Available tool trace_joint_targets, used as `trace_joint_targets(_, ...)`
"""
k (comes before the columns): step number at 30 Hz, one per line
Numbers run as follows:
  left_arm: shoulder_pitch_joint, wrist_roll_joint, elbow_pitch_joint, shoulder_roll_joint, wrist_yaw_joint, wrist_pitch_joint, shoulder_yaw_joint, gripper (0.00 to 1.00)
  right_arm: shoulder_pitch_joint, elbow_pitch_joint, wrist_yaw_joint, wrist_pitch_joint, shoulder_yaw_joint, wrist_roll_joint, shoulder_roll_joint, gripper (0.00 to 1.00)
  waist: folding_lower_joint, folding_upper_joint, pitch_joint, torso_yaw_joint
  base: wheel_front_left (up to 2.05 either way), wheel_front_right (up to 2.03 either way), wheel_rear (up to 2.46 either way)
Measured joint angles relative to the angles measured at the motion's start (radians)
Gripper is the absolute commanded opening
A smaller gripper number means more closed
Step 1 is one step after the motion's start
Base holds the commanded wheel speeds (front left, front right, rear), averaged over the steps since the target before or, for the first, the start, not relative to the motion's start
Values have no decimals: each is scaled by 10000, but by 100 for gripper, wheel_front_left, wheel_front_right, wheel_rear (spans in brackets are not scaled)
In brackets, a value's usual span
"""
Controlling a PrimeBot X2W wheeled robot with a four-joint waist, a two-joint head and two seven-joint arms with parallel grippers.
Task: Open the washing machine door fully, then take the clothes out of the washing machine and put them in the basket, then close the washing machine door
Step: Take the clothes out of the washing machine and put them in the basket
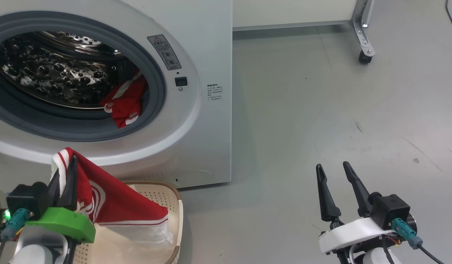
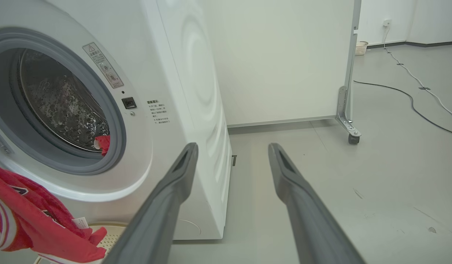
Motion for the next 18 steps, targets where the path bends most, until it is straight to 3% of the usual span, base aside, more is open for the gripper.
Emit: trace_joint_targets(18,284,274,1555,299,-2,1244,-364,0,-354,-353,2,0,311,-117,50,100,0,0,1419,-591,0,0,0)
